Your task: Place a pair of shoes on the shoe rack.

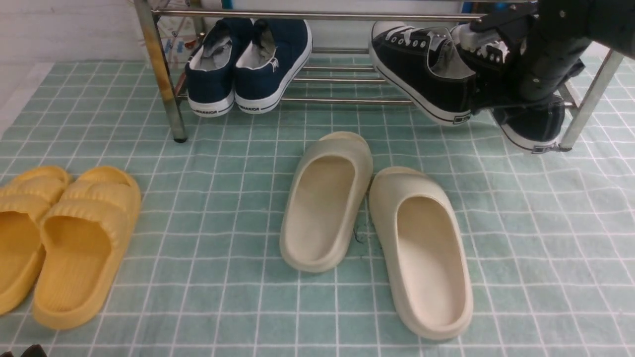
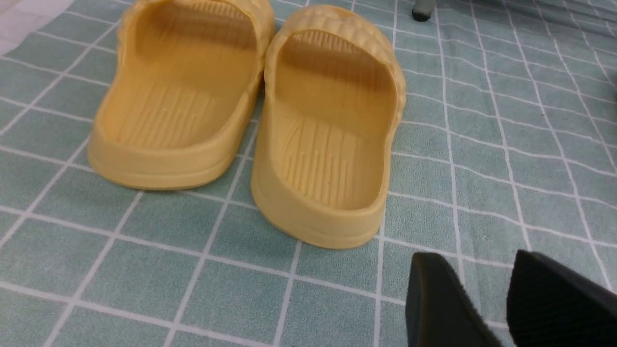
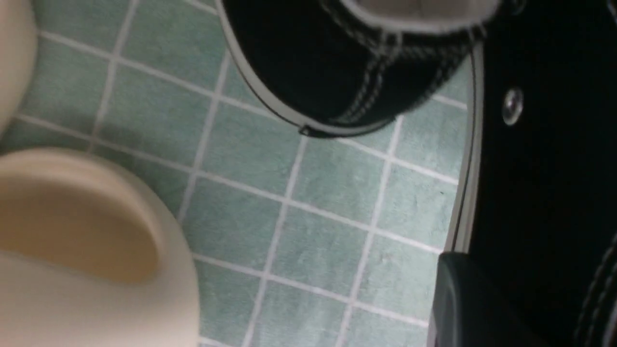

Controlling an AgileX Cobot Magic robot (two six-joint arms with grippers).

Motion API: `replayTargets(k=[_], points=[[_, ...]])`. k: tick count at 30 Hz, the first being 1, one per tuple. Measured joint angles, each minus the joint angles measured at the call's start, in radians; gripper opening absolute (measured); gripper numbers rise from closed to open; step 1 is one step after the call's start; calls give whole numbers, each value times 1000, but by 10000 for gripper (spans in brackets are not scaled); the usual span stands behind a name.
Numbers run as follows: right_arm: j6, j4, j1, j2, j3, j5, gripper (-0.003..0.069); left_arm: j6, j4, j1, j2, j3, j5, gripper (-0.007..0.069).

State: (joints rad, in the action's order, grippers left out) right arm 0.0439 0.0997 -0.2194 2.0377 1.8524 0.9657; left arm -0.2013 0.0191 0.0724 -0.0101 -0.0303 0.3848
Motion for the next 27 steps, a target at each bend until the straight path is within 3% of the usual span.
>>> replayTargets(k=[7,18,27], points=[[98,-148,-1,36,99,16,148,0,0,0,0,0,0,239],[196,-78,-1,102,117,-106,148,0,0,0,0,0,0,239],[201,-30,-1,125,117,-174,146,0,0,0,0,0,0,239]])
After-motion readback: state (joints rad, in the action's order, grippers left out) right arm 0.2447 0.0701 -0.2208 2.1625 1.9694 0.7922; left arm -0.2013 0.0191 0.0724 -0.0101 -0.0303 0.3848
